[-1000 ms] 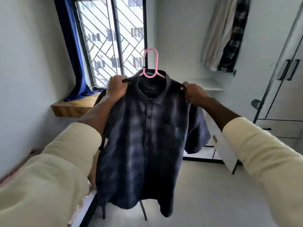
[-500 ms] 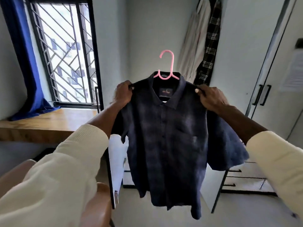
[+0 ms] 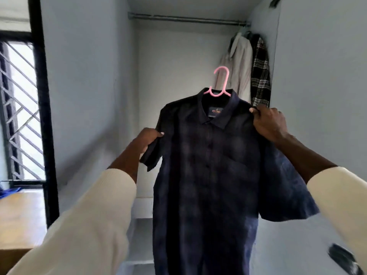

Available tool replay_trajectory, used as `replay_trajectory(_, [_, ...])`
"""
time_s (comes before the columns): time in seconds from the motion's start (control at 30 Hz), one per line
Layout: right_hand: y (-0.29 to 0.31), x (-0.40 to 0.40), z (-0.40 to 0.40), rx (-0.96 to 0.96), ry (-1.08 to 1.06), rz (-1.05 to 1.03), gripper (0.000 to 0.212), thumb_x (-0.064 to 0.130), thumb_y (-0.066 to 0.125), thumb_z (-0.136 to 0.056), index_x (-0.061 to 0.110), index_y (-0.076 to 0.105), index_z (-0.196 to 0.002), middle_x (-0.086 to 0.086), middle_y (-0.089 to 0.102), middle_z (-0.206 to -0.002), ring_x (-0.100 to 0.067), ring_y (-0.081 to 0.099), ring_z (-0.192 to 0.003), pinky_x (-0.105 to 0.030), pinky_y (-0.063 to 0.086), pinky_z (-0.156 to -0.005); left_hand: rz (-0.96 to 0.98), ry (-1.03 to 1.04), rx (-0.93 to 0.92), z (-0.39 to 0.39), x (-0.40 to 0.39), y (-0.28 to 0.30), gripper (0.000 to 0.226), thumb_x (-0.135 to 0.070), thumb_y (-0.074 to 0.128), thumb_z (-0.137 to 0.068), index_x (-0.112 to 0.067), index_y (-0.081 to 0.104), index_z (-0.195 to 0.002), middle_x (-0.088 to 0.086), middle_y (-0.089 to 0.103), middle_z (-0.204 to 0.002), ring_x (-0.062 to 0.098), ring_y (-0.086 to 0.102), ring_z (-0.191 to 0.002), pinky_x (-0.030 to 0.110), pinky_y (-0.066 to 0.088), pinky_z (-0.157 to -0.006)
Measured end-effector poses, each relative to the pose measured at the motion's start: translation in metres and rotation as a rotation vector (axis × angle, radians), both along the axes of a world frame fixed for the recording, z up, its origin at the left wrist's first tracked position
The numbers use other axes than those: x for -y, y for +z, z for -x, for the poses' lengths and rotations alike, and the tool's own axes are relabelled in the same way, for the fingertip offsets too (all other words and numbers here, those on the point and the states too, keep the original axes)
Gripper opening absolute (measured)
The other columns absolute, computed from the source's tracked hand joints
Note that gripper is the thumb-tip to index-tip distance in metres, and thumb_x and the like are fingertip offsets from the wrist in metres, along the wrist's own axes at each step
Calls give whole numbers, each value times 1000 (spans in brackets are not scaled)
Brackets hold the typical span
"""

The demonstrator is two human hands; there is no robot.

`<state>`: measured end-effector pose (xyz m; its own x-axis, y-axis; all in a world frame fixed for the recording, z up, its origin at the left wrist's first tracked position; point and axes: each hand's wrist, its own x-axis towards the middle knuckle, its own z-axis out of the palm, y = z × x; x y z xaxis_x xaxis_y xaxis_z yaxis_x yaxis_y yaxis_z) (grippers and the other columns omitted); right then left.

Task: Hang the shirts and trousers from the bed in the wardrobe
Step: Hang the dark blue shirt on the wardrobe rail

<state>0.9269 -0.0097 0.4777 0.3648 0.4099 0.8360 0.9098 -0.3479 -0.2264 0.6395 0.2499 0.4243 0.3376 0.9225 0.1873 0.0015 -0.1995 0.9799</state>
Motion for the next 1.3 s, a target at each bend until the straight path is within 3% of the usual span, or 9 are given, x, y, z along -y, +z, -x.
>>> replay_trajectory(0.23, [76, -103, -48, 106, -13, -117, 34, 34, 40, -102, 5, 59, -102, -30, 65, -100, -48, 60, -91, -48, 48, -76, -106, -182, 94, -87, -97, 67, 47, -21, 83, -76, -2, 67, -115, 12, 75, -102, 28, 73, -93, 44, 57, -89])
replay_trajectory(0.37, [111, -154, -85, 207, -30, -133, 36, 35, 38, -103, 4, 58, -106, -28, 65, -97, -45, 61, -87, -46, 50, -74, -131, -175, 33, -143, -155, 91, 34, -12, 70, -82, -3, 66, -114, 15, 73, -100, 32, 71, -89, 45, 58, -86])
replay_trajectory(0.6, [198, -215, -163, 261, -130, -186, 27, 31, 44, -101, 10, 53, -116, -29, 62, -111, -47, 59, -100, -45, 46, -81, -273, -120, 327, -234, -254, 158, 44, -18, 74, -87, 1, 59, -124, 14, 69, -108, 27, 69, -94, 39, 57, -86])
replay_trajectory(0.77, [273, -254, -205, 339, -170, -261, 27, 27, 46, -98, 15, 52, -122, -26, 59, -117, -46, 57, -105, -44, 43, -85, -426, -153, 470, -307, -286, 233, 62, -13, 75, -84, -30, 34, -127, 8, 63, -104, 25, 66, -84, 39, 56, -69])
replay_trajectory(0.87, [303, -286, -227, 396, -189, -244, 28, 24, 45, -96, 16, 54, -121, -23, 62, -114, -45, 59, -102, -45, 45, -85, -642, -123, 425, -351, -304, 263, 41, 6, 65, -82, -24, 54, -107, 2, 66, -96, 21, 64, -81, 32, 55, -69])
replay_trajectory(0.97, [325, -311, -241, 420, -204, -224, 29, 22, 44, -93, 18, 60, -117, -20, 63, -115, -43, 60, -102, -45, 48, -87, -724, -4, 342, -387, -326, 285, 29, 8, 57, -82, -18, 71, -78, 2, 71, -88, 20, 66, -90, 29, 54, -83])
replay_trajectory(1.07, [341, -323, -252, 428, -250, -241, 30, 21, 46, -89, 20, 65, -111, -19, 64, -113, -43, 60, -101, -43, 46, -83, -687, 3, 303, -413, -348, 305, 16, -3, 69, -80, -14, 75, -91, 10, 73, -103, 24, 68, -99, 37, 53, -96])
replay_trajectory(1.17, [354, -332, -261, 423, -291, -268, 26, 16, 45, -89, 16, 66, -103, -19, 64, -110, -42, 60, -99, -39, 41, -77, -718, -100, 195, -434, -354, 324, 41, -7, 77, -78, -11, 68, -118, 6, 66, -116, 24, 65, -105, 38, 51, -100])
replay_trajectory(1.3, [374, -355, -260, 408, -353, -308, 31, 14, 45, -90, 15, 69, -110, -20, 64, -115, -42, 60, -105, -42, 46, -85, -793, -141, 116, -460, -360, 351, 28, 3, 66, -80, -5, 69, -106, 16, 70, -106, 30, 68, -95, 43, 56, -90])
